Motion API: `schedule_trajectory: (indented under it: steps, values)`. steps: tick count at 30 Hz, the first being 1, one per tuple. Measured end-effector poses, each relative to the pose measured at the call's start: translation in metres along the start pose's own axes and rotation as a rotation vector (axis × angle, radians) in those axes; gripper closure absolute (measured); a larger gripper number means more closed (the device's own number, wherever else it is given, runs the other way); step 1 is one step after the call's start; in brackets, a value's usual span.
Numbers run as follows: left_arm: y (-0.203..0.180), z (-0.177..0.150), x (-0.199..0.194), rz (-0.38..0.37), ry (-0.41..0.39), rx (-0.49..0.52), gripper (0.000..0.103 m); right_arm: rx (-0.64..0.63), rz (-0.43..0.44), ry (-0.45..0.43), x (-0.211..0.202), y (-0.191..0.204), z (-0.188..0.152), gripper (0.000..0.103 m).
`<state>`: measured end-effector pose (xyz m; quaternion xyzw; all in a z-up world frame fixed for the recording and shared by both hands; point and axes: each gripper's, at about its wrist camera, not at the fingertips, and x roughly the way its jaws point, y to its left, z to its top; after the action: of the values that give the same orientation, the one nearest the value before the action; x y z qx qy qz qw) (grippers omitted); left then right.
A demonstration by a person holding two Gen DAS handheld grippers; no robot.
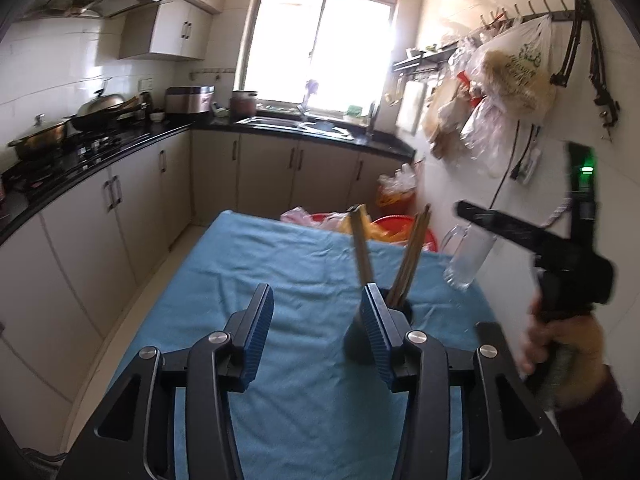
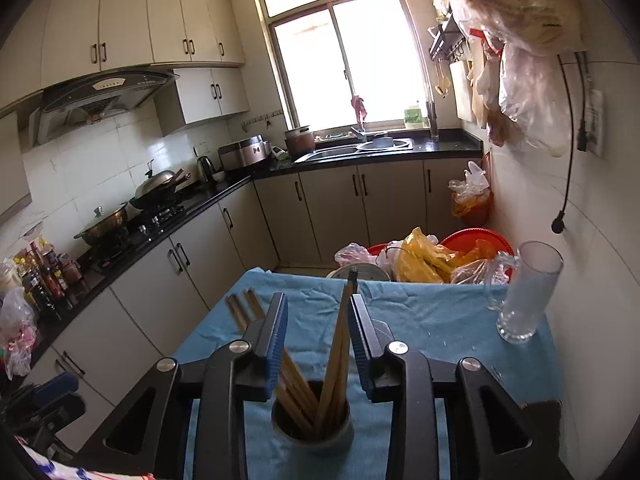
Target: Organize utensils
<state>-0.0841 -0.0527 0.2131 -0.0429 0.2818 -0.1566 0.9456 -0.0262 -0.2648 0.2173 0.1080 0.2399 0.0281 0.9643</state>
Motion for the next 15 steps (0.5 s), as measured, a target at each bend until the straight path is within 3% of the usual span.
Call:
schedule_trajectory:
  steps: [6,15]
  values:
    - [0.001,-0.029,-0.015,0.114,0.011,0.011,0.057,-0.033,-0.001,0.01,-0.035,0.013,-0.042,0.054]
    - [-0.014,-0.053,-0.032,0.215,-0.005,0.081,0.047,-0.091,-0.026,0.05,-0.054,0.025,-0.083,0.051]
